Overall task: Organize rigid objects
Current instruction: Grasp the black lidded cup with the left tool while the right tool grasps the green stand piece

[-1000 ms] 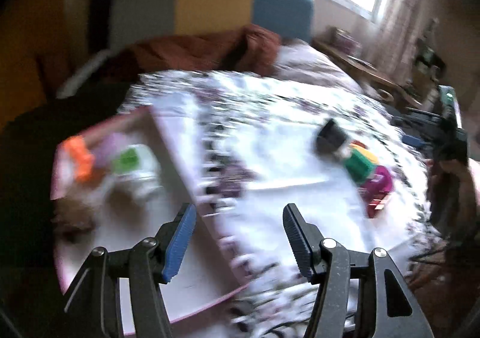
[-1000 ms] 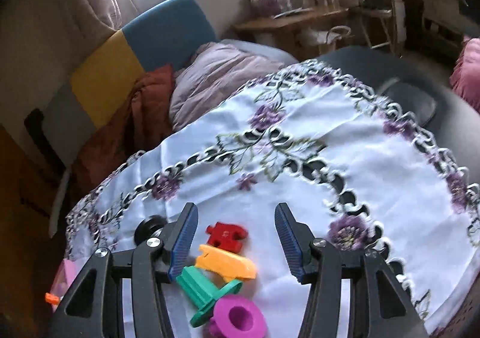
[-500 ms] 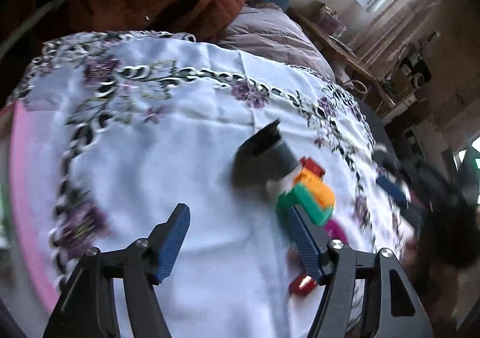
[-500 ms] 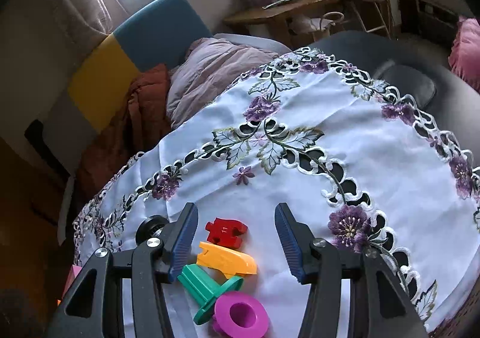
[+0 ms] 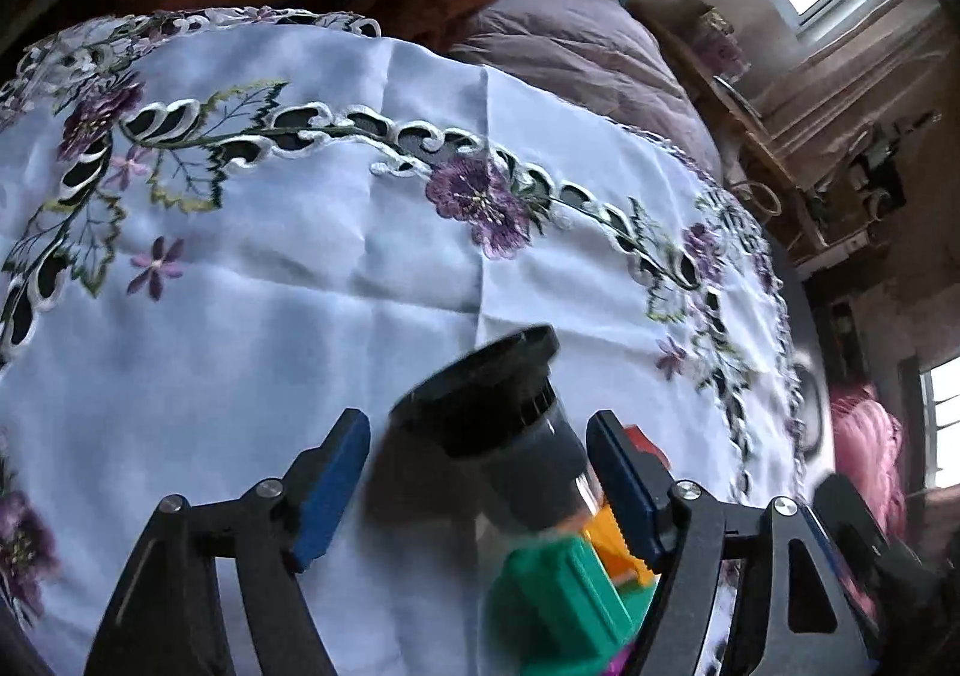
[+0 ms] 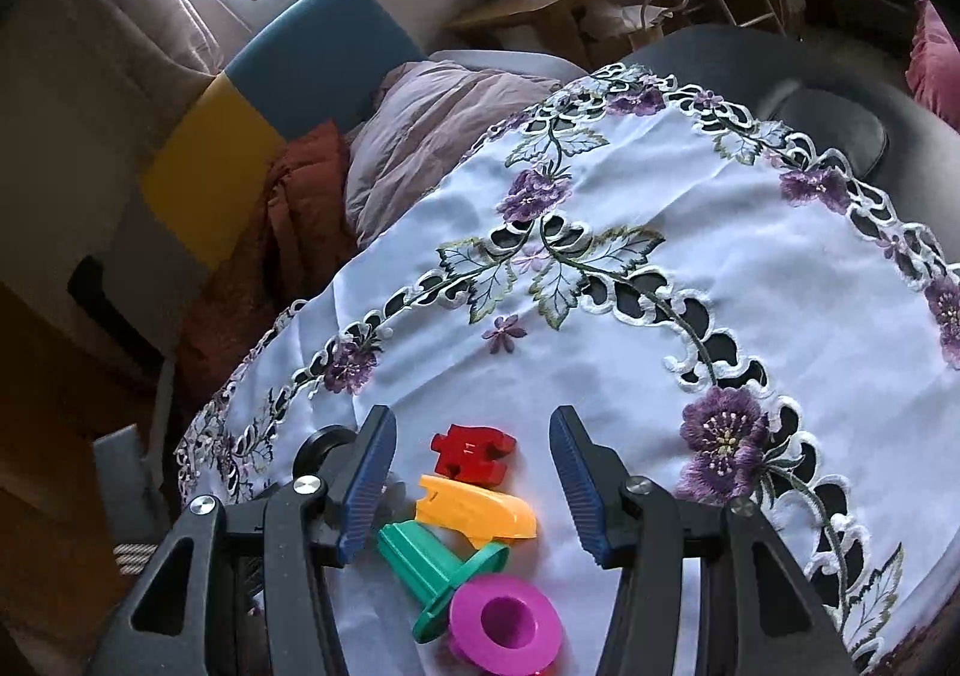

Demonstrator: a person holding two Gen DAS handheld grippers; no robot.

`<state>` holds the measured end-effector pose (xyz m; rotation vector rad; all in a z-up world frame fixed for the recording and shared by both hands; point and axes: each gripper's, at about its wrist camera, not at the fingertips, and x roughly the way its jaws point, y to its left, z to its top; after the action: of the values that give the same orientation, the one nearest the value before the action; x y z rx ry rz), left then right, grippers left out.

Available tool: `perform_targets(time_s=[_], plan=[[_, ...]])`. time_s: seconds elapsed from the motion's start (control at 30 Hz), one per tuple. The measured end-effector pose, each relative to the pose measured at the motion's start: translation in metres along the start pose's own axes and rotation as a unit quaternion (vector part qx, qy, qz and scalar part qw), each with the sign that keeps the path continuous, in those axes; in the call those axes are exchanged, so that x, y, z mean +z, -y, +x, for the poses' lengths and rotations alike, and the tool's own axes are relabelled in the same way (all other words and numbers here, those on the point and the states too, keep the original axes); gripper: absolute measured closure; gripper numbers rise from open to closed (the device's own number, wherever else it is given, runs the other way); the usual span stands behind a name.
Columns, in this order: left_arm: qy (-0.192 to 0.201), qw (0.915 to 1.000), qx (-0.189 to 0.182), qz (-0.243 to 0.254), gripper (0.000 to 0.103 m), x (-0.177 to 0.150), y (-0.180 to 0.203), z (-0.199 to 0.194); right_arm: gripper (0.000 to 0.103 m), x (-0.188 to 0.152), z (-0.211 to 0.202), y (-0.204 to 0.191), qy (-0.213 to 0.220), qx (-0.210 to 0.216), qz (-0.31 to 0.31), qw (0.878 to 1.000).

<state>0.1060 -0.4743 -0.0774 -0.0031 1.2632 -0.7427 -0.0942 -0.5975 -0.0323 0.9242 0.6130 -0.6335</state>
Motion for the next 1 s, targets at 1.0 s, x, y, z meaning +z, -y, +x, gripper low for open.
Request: perform_targets(time_s=[1.0], plan=[[0.009, 0.9953, 0.003, 0.096, 0.044, -0.104, -0.09, -0.09, 0.05, -0.041, 0.046, -0.059, -0.12, 0.008, -0.171, 0.978]])
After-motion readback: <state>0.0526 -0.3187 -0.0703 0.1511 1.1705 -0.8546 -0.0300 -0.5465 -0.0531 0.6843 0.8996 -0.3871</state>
